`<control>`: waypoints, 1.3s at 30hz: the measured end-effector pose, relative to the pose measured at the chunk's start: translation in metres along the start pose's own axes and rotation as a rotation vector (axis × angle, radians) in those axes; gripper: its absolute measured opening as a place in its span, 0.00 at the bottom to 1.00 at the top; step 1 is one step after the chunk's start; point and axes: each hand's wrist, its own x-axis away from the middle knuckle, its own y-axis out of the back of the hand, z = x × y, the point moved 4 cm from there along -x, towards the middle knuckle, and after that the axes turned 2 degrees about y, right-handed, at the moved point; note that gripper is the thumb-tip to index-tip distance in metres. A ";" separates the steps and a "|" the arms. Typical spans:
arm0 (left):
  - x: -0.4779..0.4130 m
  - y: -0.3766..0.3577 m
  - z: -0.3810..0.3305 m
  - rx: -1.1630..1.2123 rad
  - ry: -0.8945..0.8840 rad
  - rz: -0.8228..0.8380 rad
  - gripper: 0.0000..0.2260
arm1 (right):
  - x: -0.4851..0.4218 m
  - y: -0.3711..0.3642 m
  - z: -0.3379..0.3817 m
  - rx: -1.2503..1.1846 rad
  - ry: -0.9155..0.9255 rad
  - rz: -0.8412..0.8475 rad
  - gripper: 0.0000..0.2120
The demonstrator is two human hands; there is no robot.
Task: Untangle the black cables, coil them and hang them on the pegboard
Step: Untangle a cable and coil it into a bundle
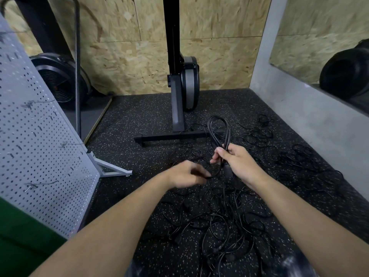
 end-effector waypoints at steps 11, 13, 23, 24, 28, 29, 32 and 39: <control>-0.005 0.012 0.010 -0.386 -0.027 -0.189 0.09 | -0.003 0.009 -0.011 0.005 -0.024 -0.171 0.10; -0.003 0.020 -0.001 -0.444 -0.129 -0.275 0.06 | -0.004 0.013 -0.009 0.176 -0.017 -0.178 0.10; 0.018 0.031 -0.052 -0.492 -0.668 -0.727 0.03 | 0.008 -0.009 0.012 0.576 -0.095 0.173 0.13; 0.019 0.034 -0.050 -0.446 -0.653 -0.739 0.04 | 0.011 -0.009 0.015 0.545 -0.112 0.192 0.13; 0.020 0.044 -0.042 -0.311 -0.602 -0.788 0.07 | 0.020 -0.009 0.023 0.551 -0.017 0.287 0.15; 0.021 0.047 -0.042 -0.288 -0.594 -0.807 0.07 | 0.019 -0.010 0.022 0.571 0.038 0.311 0.15; 0.025 0.052 -0.042 -0.254 -0.562 -0.841 0.10 | 0.015 -0.013 0.017 0.608 0.043 0.362 0.10; 0.026 0.049 -0.040 -0.284 -0.471 -0.855 0.13 | 0.014 -0.014 0.005 0.595 0.032 0.338 0.15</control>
